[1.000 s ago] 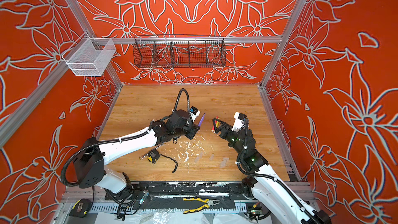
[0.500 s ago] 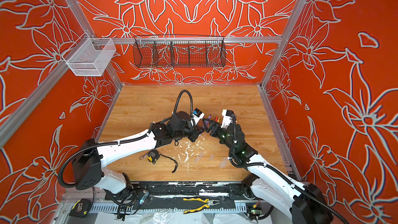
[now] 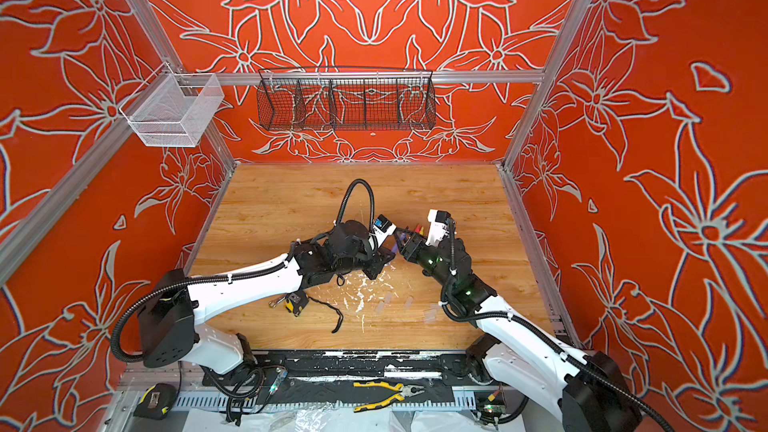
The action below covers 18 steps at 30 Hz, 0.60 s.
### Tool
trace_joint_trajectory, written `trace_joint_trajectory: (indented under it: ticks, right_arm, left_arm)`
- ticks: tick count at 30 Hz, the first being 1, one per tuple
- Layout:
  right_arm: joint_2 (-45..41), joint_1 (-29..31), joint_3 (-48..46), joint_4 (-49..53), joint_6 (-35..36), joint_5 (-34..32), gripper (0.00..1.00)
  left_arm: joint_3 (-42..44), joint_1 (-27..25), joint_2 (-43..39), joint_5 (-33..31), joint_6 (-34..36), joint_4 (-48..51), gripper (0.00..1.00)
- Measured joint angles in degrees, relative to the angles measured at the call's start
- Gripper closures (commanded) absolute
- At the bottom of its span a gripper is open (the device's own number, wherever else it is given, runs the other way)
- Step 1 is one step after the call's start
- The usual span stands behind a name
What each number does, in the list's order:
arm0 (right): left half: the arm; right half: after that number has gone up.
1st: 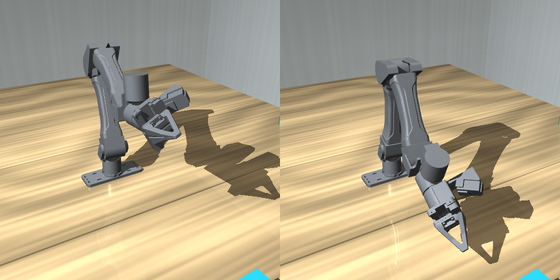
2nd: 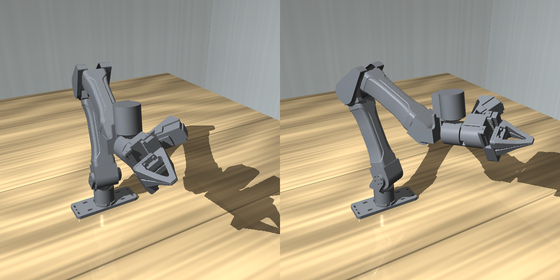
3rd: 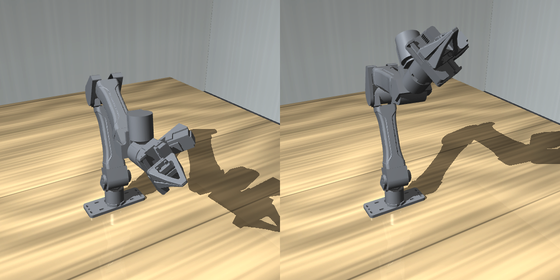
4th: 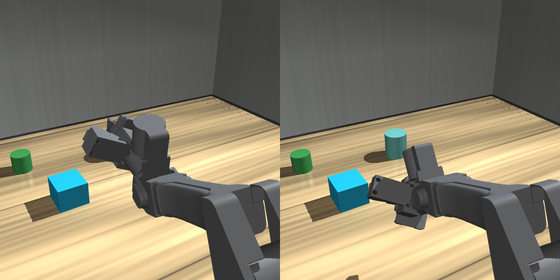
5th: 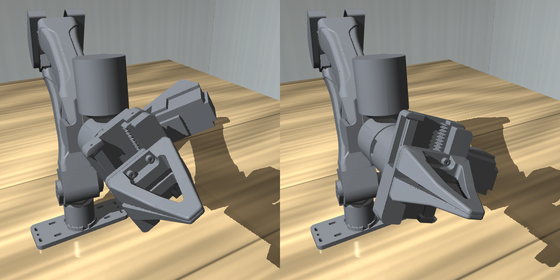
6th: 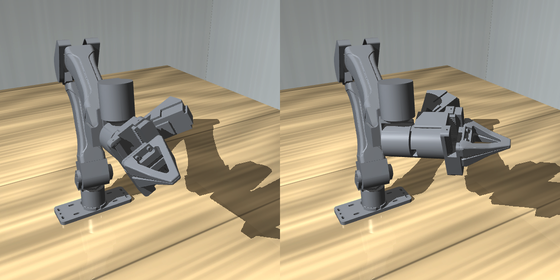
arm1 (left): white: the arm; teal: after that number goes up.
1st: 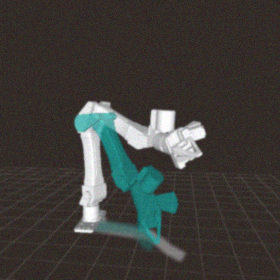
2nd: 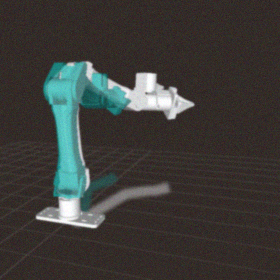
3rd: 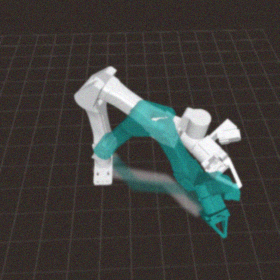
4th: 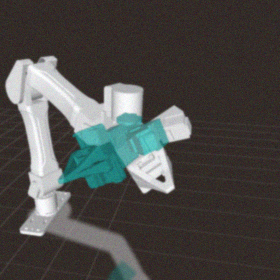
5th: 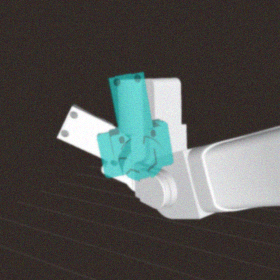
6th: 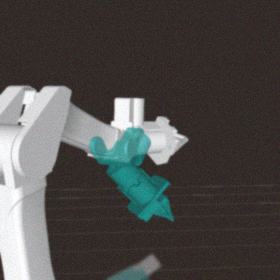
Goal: Insert the pens into the pen caps
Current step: 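Lift the purple marker with the left gripper while the right gripper approaches it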
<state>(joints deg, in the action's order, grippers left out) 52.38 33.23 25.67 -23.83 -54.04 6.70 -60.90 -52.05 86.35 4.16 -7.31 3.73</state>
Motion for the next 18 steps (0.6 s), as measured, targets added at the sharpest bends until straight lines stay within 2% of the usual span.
trace_joint_trajectory:
  ticks: [7,13,18]
  right_arm:
    - [0.0,0.3,0.0,0.0,0.2,-0.5,0.65]
    - [0.3,0.3,0.0,0.0,0.4,-0.7,0.79]
    - [0.5,0.7,0.0,0.0,0.7,-1.0,0.84]
  left_arm:
    - [0.0,-0.1,-0.7,0.0,0.1,0.0,1.0]
    - [0.0,-0.2,-1.3,0.0,0.1,-0.2,1.0]
    - [0.1,-0.2,-1.5,-0.2,0.3,-0.4,0.77]
